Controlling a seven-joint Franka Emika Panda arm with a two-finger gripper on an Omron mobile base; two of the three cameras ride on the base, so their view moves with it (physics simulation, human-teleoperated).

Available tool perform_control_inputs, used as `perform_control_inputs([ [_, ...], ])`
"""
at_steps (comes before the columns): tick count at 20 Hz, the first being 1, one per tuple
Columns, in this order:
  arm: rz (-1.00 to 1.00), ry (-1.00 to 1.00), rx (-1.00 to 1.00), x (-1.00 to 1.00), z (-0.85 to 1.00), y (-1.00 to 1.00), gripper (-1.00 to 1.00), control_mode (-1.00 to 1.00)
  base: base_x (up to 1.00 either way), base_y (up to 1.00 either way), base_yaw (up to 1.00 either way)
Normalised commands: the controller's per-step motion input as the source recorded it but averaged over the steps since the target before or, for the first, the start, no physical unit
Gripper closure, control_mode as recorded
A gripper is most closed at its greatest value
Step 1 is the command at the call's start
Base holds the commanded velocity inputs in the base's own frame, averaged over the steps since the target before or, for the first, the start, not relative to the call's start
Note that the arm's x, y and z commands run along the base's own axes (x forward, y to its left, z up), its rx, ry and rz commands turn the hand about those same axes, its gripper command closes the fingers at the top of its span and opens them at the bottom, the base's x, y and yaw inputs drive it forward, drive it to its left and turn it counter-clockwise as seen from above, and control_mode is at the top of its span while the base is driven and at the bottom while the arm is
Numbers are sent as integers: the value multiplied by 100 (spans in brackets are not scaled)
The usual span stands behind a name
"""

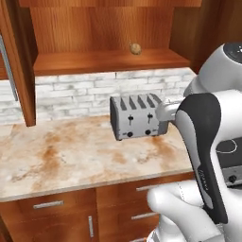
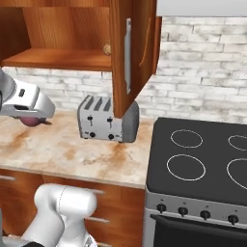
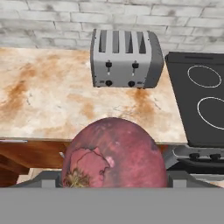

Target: Pick the onions from the cabinet and place them in one bowl. Pick the cucumber from the sink and place it in the other bowl.

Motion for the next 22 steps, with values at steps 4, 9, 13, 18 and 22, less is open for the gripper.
perform_control_inputs([
  [4, 0, 0, 0, 0, 0, 0, 100, 100, -37, 0, 11],
  [9, 0, 0, 0, 0, 0, 0, 100, 100, -2, 15, 47],
  [13, 0, 0, 0, 0, 0, 0, 100, 100, 0, 15, 50],
  [18, 0, 0, 0, 0, 0, 0, 100, 100, 0, 14, 50],
  [22, 0, 0, 0, 0, 0, 0, 100, 100, 0, 16, 48],
])
